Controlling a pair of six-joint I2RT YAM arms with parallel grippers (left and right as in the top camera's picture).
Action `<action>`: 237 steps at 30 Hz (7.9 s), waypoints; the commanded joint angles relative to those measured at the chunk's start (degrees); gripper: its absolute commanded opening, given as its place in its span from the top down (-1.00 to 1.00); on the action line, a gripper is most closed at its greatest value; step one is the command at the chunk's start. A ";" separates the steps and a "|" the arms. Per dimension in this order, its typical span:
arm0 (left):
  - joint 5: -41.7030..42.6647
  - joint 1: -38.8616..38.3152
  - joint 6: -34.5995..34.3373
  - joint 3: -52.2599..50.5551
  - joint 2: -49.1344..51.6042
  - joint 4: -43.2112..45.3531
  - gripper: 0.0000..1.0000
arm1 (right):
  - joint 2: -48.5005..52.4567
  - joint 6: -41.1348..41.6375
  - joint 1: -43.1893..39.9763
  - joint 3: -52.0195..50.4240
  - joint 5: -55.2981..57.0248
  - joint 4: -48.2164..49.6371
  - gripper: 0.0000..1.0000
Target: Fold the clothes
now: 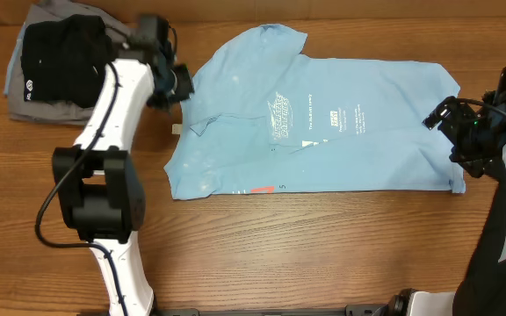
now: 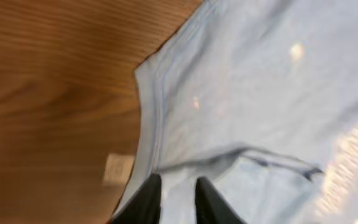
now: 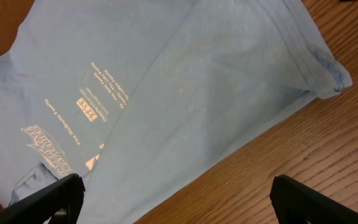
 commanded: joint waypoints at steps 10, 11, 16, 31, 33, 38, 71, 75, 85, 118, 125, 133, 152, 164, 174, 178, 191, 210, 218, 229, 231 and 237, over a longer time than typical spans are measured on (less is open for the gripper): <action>0.50 -2.19 2.16 -4.50 -2.12 -24.35 0.92 | -0.04 -0.17 0.35 -0.13 0.15 -0.55 -1.00; 0.94 -2.69 2.29 -6.75 -2.12 -24.22 0.92 | -0.04 -0.17 0.35 -0.13 0.20 -0.68 -1.00; 3.37 -5.68 3.72 -16.83 -2.12 -18.40 0.92 | 0.94 -0.20 0.33 -0.13 1.68 0.57 0.23; 0.61 -6.14 2.97 -22.82 -2.12 -11.82 0.92 | 17.59 0.92 -0.09 -0.15 3.61 4.57 0.92; 0.15 -5.49 2.97 -22.91 -2.12 -12.15 0.92 | 19.06 3.43 -0.15 -0.15 6.84 4.70 0.92; 0.07 -3.85 2.97 -25.11 -2.10 -11.04 0.92 | 22.82 3.72 -0.15 -0.15 8.57 4.81 0.92; 0.92 13.07 0.17 -37.73 -2.14 -8.66 0.92 | 26.36 5.79 -0.15 -12.61 6.01 11.41 0.92; -0.07 14.14 0.09 -37.73 -2.16 -9.38 0.92 | 26.29 10.08 -0.15 -12.61 6.12 7.61 0.92; -0.20 14.19 -2.03 -39.50 -12.92 -12.15 0.91 | 17.05 13.51 -0.15 -19.96 7.13 4.87 0.93; 3.30 -1.92 -2.01 -48.61 -28.83 -0.57 0.92 | -1.66 11.56 -0.61 -30.99 0.26 20.83 0.64; 2.21 -2.01 -1.95 -48.61 -18.51 2.08 0.92 | 1.33 11.63 -0.63 -31.34 1.05 22.08 0.63; 0.85 -1.97 -1.97 -48.63 -12.66 2.27 0.92 | 4.74 12.22 -0.63 -32.70 1.03 22.64 0.69; 1.42 -0.81 -9.79 -62.49 -19.58 1.14 0.92 | 5.57 27.21 -0.66 -36.13 7.06 17.38 0.93; 1.60 -0.83 -12.09 -62.49 -39.04 -8.09 0.91 | -4.55 31.91 -0.70 -36.13 8.15 9.44 0.93; 1.18 -0.83 -12.22 -60.22 -47.82 -9.18 0.92 | -20.87 23.76 -0.68 -34.71 6.14 9.09 0.81; 1.84 -2.12 -9.53 -48.30 -47.36 -8.72 0.92 | -24.02 10.43 -0.63 -27.63 -1.22 13.57 -0.97; 6.01 -7.65 -4.17 -24.26 -39.58 11.32 0.91 | -10.10 5.55 -0.63 0.52 -3.50 12.24 -1.00; 5.90 -7.67 -5.38 -24.28 -37.79 9.25 -1.00 | -5.57 2.58 -0.63 2.25 -2.82 7.15 -1.00; 5.92 -7.67 -5.38 -24.28 -37.48 9.60 -1.00 | -5.57 2.58 -0.63 2.25 -2.82 6.75 -1.00; 7.87 -7.69 -2.34 -24.28 -37.48 8.44 0.38 | -5.57 1.29 -0.63 2.25 -2.80 6.25 -1.00; 8.11 -7.69 -2.34 -24.28 -37.48 8.04 0.71 | -5.57 1.29 -0.63 2.25 -2.82 6.21 -1.00; 14.16 -7.69 2.67 -24.28 -37.48 6.36 0.86 | -5.57 1.29 -0.63 2.25 -2.82 5.07 -1.00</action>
